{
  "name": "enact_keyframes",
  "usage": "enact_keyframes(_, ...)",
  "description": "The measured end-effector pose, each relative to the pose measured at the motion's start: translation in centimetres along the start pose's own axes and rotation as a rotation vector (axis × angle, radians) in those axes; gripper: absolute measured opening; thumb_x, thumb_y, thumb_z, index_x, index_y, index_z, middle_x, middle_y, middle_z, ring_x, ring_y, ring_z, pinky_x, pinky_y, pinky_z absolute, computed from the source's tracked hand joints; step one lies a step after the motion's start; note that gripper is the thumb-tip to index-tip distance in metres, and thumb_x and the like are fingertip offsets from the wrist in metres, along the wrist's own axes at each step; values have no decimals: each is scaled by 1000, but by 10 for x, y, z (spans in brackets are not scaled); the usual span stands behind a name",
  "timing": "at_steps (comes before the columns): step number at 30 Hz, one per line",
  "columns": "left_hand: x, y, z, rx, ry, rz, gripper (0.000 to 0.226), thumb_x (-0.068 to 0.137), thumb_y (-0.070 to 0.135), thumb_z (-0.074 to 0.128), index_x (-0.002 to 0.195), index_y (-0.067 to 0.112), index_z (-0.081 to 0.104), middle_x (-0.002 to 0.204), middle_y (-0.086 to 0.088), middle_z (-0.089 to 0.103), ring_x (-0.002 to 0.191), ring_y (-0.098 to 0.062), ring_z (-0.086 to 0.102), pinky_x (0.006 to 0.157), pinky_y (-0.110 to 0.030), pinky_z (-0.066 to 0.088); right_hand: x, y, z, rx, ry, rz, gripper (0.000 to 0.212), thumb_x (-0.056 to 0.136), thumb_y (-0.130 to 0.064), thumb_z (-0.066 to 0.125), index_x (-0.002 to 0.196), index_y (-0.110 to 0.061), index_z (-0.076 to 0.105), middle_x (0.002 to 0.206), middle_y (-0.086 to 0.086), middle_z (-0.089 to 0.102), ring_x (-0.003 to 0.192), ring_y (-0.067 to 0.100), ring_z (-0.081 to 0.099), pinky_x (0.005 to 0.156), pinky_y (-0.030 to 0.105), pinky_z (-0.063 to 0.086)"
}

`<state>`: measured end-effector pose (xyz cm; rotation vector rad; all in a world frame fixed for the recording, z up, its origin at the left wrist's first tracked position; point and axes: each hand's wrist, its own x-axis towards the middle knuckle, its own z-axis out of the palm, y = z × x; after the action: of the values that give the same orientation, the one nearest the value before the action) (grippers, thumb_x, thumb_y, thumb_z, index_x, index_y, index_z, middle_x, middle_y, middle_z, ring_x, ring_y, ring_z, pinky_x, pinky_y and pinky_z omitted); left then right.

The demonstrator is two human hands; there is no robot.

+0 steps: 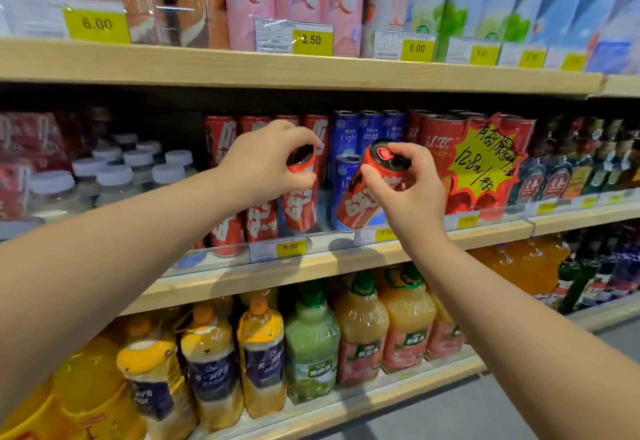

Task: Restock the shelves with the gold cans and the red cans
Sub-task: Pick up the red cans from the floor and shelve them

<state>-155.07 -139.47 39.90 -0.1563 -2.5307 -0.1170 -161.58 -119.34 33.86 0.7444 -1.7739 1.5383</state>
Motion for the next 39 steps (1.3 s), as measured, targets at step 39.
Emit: enact_keyframes(39, -19, -20, 49, 411, 60, -67, 47, 86, 23, 58, 131, 28, 49, 132, 6, 55, 131, -20, 34, 101, -47, 19, 16, 50, 80, -337, -306, 102, 52, 79, -52, 66, 122, -24, 57, 121, 3, 58, 109, 20, 55, 87, 37, 46)
